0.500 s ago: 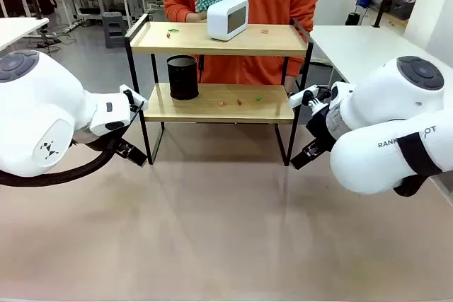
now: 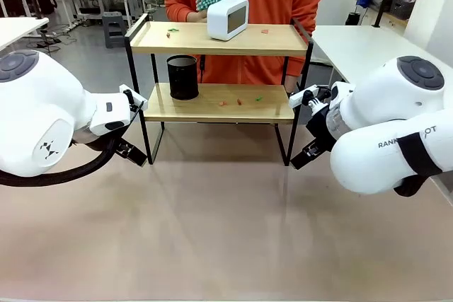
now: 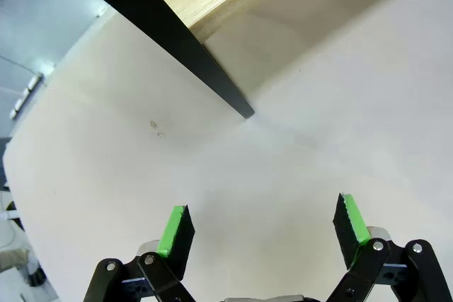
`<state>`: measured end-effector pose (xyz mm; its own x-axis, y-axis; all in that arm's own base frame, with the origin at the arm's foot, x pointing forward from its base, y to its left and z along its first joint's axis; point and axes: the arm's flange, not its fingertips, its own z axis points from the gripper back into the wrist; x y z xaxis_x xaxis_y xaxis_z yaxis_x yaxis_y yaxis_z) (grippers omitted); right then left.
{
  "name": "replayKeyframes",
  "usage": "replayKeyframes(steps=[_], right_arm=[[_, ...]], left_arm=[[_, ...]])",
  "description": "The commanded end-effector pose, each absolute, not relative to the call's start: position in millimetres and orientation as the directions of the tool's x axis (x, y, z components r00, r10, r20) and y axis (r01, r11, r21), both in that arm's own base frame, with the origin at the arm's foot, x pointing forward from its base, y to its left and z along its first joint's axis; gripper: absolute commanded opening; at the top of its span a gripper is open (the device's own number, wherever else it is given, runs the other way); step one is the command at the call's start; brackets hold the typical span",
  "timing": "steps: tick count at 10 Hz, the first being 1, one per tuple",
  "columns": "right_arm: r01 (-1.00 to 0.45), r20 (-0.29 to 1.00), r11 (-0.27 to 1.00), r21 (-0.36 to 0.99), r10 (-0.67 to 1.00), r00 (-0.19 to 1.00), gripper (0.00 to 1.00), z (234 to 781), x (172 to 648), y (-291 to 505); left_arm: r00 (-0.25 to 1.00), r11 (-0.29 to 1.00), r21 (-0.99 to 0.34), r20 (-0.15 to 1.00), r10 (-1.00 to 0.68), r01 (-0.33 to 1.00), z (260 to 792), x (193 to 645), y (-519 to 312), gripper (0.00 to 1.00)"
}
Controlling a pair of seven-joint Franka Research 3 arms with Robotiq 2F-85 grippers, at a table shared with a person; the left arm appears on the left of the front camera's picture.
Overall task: Clean the shelf.
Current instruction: Pick up the Duster from the human.
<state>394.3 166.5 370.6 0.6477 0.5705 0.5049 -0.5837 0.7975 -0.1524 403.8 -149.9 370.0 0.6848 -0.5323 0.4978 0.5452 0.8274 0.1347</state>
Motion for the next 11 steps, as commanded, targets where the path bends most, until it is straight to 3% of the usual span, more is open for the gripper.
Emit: replayKeyframes(steps=[1,6,7,8,9,10,11], right_arm=[[-0.583,0.505,0.798,-0.152,0.570,0.648,1.00,370.6,394.3,166.5],[-0.584,0.505,0.798,-0.152,0.571,0.648,1.00,370.6,394.3,166.5],[-0.637,0.424,0.770,-0.026,0.586,0.690,1.00,407.4,382.7,151.8],[-0.614,0.385,0.783,0.100,0.539,0.749,1.00,448.3,366.5,124.6],[-0.537,0.368,0.810,0.234,0.438,0.820,1.00,485.5,348.4,92.0],[-0.483,0.371,0.771,0.415,0.341,0.864,1.00,512.5,335.0,54.0],[-0.390,0.361,0.656,0.646,0.188,0.913,1.00,533.0,324.2,2.4]], left_arm=[[0.684,0.827,0.135,0.498,-0.533,0.546,370.1,403.7,-150.2,1.00],[0.685,0.827,0.135,0.498,-0.532,0.545,370.0,403.9,-149.8,1.00],[0.572,0.681,0.033,0.513,-0.640,0.732,401.6,382.5,-141.0,1.00],[0.534,0.561,-0.110,0.500,-0.682,0.821,435.9,359.0,-123.2,1.00],[0.562,0.527,-0.224,0.492,-0.665,0.820,464.1,338.2,-94.5,1.00],[0.583,0.455,-0.368,0.581,-0.569,0.811,487.8,325.4,-61.2,1.00],[0.647,0.449,-0.481,0.665,-0.374,0.753,504.1,313.6,-10.6,1.00]])
